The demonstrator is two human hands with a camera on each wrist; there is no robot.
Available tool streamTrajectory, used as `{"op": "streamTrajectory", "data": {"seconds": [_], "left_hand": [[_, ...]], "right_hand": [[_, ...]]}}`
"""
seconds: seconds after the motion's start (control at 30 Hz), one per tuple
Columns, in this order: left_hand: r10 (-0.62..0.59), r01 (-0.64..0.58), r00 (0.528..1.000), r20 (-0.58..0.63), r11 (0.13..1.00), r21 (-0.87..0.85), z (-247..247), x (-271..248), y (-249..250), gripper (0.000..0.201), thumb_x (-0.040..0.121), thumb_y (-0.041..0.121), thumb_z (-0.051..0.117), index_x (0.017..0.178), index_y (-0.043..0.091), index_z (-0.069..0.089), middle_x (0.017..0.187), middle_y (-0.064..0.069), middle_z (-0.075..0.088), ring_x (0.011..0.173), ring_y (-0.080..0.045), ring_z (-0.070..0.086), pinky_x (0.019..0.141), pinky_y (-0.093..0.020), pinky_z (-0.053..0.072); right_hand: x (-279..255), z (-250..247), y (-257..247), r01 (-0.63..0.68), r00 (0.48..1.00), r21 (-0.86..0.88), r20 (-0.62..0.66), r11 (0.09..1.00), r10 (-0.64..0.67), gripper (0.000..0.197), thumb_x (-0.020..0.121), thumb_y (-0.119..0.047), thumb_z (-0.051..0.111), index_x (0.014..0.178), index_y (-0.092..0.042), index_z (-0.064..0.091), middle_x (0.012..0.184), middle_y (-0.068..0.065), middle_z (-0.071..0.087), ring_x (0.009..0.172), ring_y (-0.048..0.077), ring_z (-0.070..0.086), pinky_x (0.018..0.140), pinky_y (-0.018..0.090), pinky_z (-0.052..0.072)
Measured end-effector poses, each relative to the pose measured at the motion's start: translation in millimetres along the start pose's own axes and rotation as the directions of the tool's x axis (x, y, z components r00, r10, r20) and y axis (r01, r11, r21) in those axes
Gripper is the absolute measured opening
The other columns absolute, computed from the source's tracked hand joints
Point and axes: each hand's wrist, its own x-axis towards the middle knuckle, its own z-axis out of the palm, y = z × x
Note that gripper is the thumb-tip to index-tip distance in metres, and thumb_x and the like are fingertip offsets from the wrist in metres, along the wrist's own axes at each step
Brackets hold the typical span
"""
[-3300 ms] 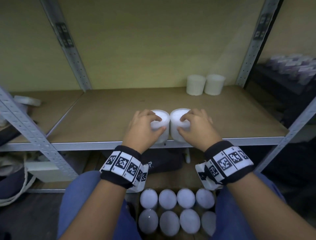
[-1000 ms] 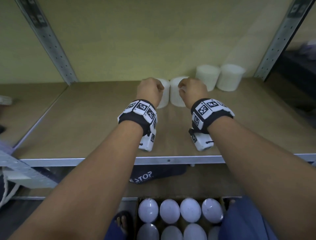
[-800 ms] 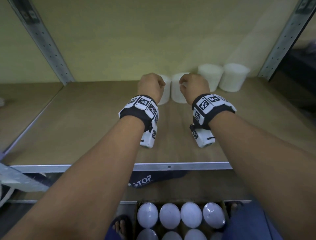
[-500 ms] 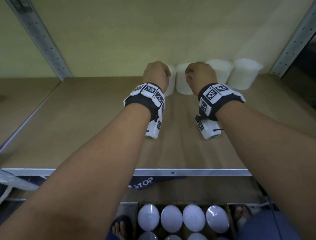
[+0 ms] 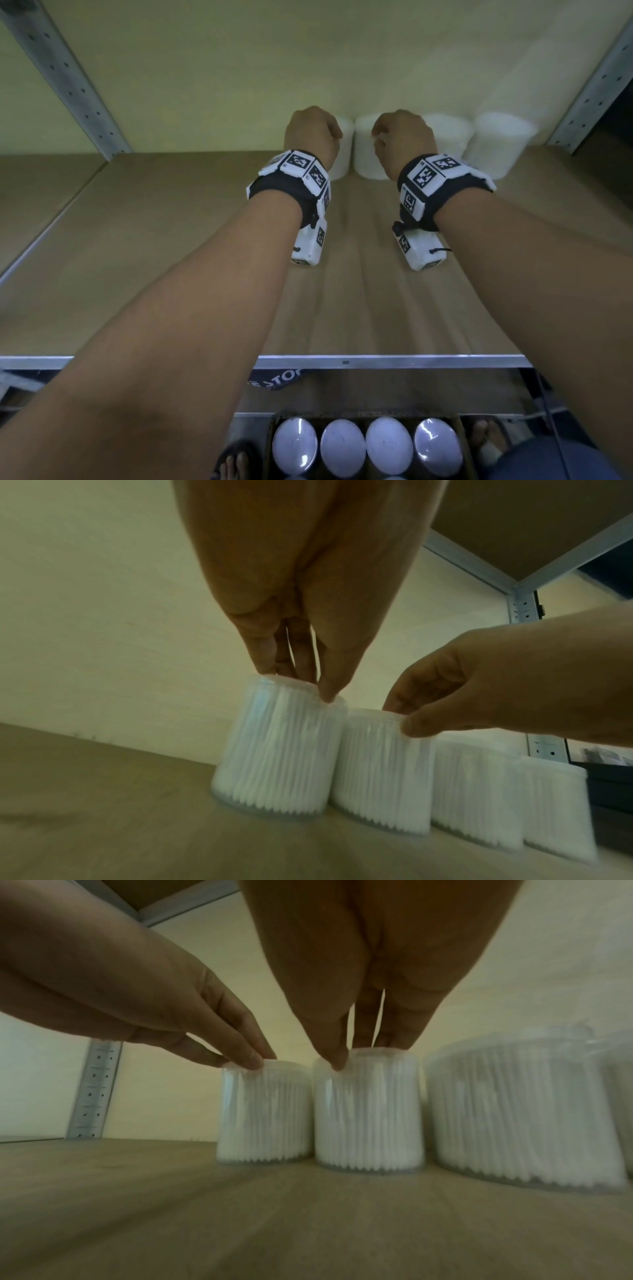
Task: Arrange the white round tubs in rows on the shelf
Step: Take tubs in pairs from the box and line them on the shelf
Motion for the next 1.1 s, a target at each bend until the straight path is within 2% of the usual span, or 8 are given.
{"op": "streamTrajectory", "data": {"seconds": [0.07,0.13,0.27,0.53,0.73,0.87,1.0,1.1], "left_hand": [[0.007,-0.007,1.0,0.023,1.0,-0.011,-4.7,-2.2,1.2,0.024,0.086,0.011,0.057,0.103,0.012,0.075,0.11,-0.007,0.072,0.104,-0.022,0.066,0.092,-0.026,0.051],[0.024,-0.023,0.997,0.068,1.0,-0.01,-11.5,-5.2,2.7,0.027,0.087,0.012,0.057,0.109,0.01,0.073,0.117,-0.008,0.07,0.11,-0.022,0.063,0.096,-0.025,0.049],[0.083,-0.093,0.982,0.17,0.994,0.052,-26.3,-21.2,1.4,0.038,0.089,0.022,0.059,0.125,0.013,0.061,0.137,-0.007,0.053,0.129,-0.021,0.048,0.104,-0.024,0.035],[0.079,-0.102,0.968,0.237,0.991,0.086,-60.0,-100.7,16.8,0.044,0.086,0.02,0.06,0.13,0.012,0.057,0.136,-0.009,0.054,0.126,-0.023,0.051,0.104,-0.027,0.039],[0.061,-0.087,0.958,0.279,0.993,0.08,-78.5,-172.9,38.7,0.038,0.086,0.021,0.062,0.123,0.012,0.062,0.128,-0.007,0.061,0.118,-0.021,0.057,0.097,-0.025,0.043],[0.005,-0.041,0.952,0.307,0.993,0.11,-82.5,-215.7,44.4,0.021,0.084,0.02,0.062,0.101,0.012,0.072,0.107,-0.006,0.07,0.103,-0.022,0.064,0.085,-0.025,0.047],[-0.053,-0.004,0.897,0.439,0.992,0.129,-72.7,-257.8,38.9,0.014,0.082,0.02,0.064,0.092,0.014,0.072,0.1,-0.006,0.072,0.097,-0.024,0.066,0.085,-0.03,0.053],[-0.075,0.005,0.866,0.495,0.99,0.141,-55.1,-288.1,31.3,0.014,0.081,0.023,0.066,0.092,0.017,0.072,0.098,-0.006,0.072,0.095,-0.025,0.066,0.085,-0.03,0.053]], "right_hand": [[-0.8,-1.6,-2.2,0.015,0.998,-0.015,0.053,1.0,-0.014,0.034,0.091,-0.006,0.05,0.124,-0.006,0.056,0.129,0.017,0.052,0.12,0.033,0.049,0.094,0.036,0.042],[-4.8,-6.0,-3.0,0.028,0.992,-0.003,0.122,1.0,-0.028,0.04,0.091,-0.015,0.056,0.129,-0.005,0.051,0.132,0.018,0.048,0.123,0.034,0.046,0.099,0.038,0.041],[-26.0,-16.9,0.2,0.064,0.983,0.062,0.17,0.996,-0.074,0.054,0.087,-0.018,0.061,0.138,-0.008,0.044,0.138,0.017,0.041,0.126,0.033,0.044,0.104,0.038,0.04],[-111.2,-45.3,0.6,0.047,0.975,0.065,0.212,0.997,-0.06,0.041,0.084,-0.02,0.06,0.124,-0.012,0.058,0.127,0.014,0.054,0.114,0.03,0.056,0.096,0.035,0.048],[-181.7,-69.2,-11.8,-0.015,0.968,0.084,0.252,0.996,-0.007,0.035,0.085,-0.025,0.06,0.119,-0.016,0.061,0.121,0.01,0.062,0.108,0.027,0.06,0.093,0.034,0.05],[-228.7,-77.0,-15.3,-0.018,0.962,0.107,0.272,0.994,-0.012,0.029,0.085,-0.023,0.058,0.112,-0.015,0.064,0.109,0.011,0.067,0.101,0.028,0.063,0.09,0.035,0.052],[-274.4,-73.9,-9.6,-0.052,0.951,0.136,0.308,0.989,0.008,0.015,0.083,-0.02,0.057,0.094,-0.018,0.068,0.091,0.006,0.067,0.092,0.028,0.066,0.085,0.034,0.055],[-305.7,-63.8,-1.2,-0.066,0.939,0.145,0.344,0.987,0.012,0.013,0.084,-0.021,0.057,0.091,-0.019,0.068,0.091,0.007,0.069,0.088,0.027,0.066,0.082,0.033,0.055]]}}
